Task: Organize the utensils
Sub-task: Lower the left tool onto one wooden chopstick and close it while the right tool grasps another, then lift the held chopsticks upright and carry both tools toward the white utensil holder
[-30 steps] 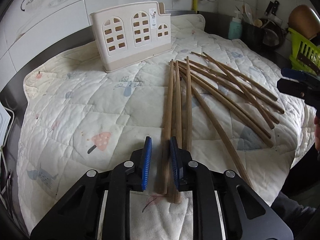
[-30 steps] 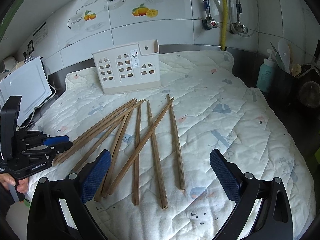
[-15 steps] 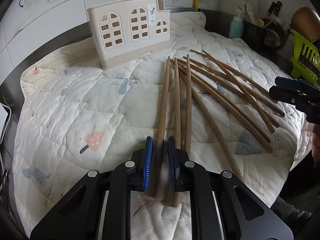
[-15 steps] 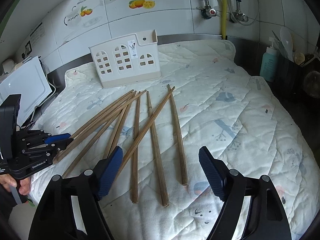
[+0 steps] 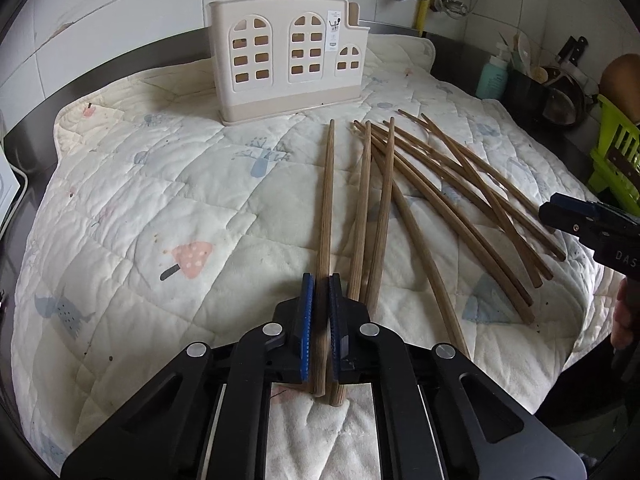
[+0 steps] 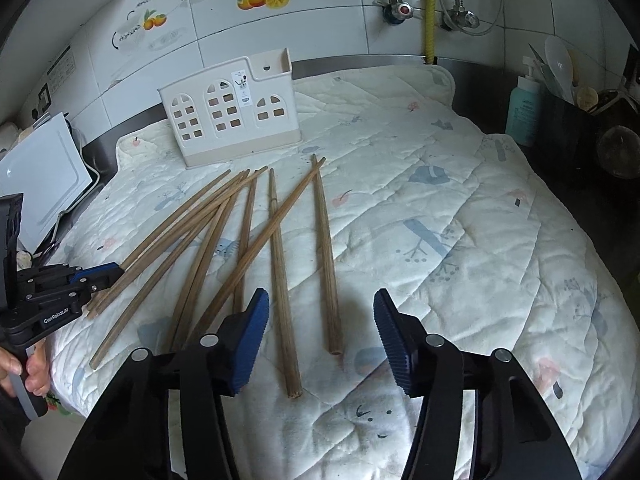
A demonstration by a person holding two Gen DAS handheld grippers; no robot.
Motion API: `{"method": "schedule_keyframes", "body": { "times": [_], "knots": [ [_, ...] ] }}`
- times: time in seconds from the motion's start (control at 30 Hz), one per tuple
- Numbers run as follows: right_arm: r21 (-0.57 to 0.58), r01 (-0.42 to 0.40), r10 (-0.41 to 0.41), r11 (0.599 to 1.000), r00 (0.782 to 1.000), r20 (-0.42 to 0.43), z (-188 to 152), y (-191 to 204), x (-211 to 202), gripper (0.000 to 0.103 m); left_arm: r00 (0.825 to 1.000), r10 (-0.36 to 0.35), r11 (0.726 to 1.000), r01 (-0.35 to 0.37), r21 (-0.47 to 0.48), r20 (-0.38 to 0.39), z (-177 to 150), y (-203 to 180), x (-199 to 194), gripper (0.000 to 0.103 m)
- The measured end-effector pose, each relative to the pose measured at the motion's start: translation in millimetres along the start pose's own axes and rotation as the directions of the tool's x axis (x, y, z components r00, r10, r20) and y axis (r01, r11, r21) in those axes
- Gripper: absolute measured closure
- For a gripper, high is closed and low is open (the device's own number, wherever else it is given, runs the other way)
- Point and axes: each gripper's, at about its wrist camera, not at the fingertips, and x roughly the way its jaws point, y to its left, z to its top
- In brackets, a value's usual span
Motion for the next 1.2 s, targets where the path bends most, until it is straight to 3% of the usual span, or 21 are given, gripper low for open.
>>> {"method": "schedule_keyframes", "body": {
  "times": [0.23, 0.33, 0.5, 0.8, 1.2],
  "knots": [
    [-0.017, 0.008, -0.008, 1.0, 1.0, -0.019, 1, 0, 15, 0.075, 1.0, 0.008, 1.0, -0.008, -0.011, 0.003, -1, 0, 1, 0.094],
    [-0.045, 0.028, -0.029, 0.999, 0.999, -0.021, 1, 4, 21, 0.079, 1.0, 0.012, 1.0, -0.012, -0.017, 0.005, -1, 0, 1, 0.094],
    [-0.098, 0.085, -0.086, 0.992, 0.996, -0.004, 2, 9, 23, 0.096, 1.0, 0.025, 1.0, -0.025, 0.003, 0.004, 0, -3, 1, 0.096],
    [-0.126, 0.099, -0.094, 0.987, 0.995, 0.045, 9, 14, 0, 0.097, 1.0, 0.012, 1.0, -0.012, -0.018, 0.026, 2, -2, -8, 0.097],
    [-0.157, 0.073, -0.039, 0.985, 0.976, 0.213, 54, 22, -65, 0.097, 0.987, -0.023, 0.998, 0.032, -0.059, 0.157, 5, 4, -50, 0.098]
  ]
}}
